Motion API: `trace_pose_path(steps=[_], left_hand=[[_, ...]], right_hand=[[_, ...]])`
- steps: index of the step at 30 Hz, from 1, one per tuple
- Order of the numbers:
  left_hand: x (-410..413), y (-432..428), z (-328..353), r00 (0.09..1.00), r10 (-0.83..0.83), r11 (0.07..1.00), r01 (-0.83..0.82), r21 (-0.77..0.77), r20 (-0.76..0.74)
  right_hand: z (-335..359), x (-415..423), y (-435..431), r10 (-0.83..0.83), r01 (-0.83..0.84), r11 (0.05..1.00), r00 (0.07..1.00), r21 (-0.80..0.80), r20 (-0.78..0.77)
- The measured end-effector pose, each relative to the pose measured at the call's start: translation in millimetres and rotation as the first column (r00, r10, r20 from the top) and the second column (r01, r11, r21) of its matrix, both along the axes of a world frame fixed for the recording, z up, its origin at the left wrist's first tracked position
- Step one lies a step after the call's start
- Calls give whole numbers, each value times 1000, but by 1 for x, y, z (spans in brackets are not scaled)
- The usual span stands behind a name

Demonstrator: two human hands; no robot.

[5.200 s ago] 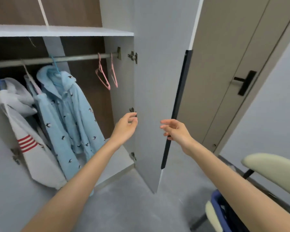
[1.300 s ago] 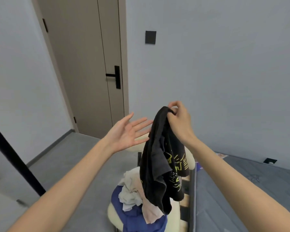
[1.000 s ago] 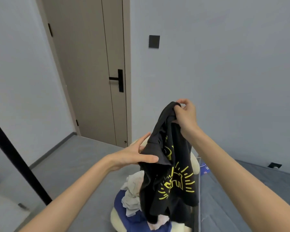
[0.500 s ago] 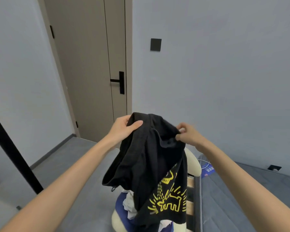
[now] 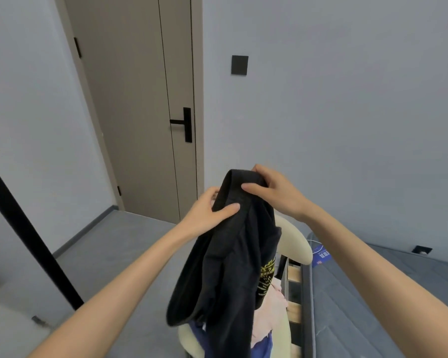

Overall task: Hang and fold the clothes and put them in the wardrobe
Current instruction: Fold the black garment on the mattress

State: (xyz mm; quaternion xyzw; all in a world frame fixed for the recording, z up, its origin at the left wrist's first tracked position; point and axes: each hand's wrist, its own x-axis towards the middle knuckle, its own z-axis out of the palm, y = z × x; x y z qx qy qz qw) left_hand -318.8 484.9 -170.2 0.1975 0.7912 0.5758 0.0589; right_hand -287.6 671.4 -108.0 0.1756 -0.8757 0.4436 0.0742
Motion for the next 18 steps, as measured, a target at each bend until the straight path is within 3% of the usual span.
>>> trace_pose_path(steps=[3, 5, 8, 13, 16, 18], left_hand=[[7, -9, -34, 985, -114, 981, 132, -145, 128], [13, -7, -52, 977, -169, 969, 189, -160, 129], [13, 1, -68, 981, -147, 976, 165, -144, 129], [-1, -3, -82, 979, -78, 959, 126, -254, 190], [-16, -17, -66, 995, -12, 939, 47, -342, 104], [-29, -28, -51, 999, 38, 870, -33, -492, 0]], right_hand=[[15, 1, 1, -41, 35, 996, 995, -76, -88], [24, 2, 3, -63, 52, 994, 990, -93, -124], [33, 5, 8, -117, 99, 990, 976, -104, -186], [39, 6, 36, -363, 286, 911, 899, -298, -246], [27, 5, 65, -534, 463, 836, 810, -295, -242], [10, 6, 84, -616, 564, 784, 760, -259, -208]])
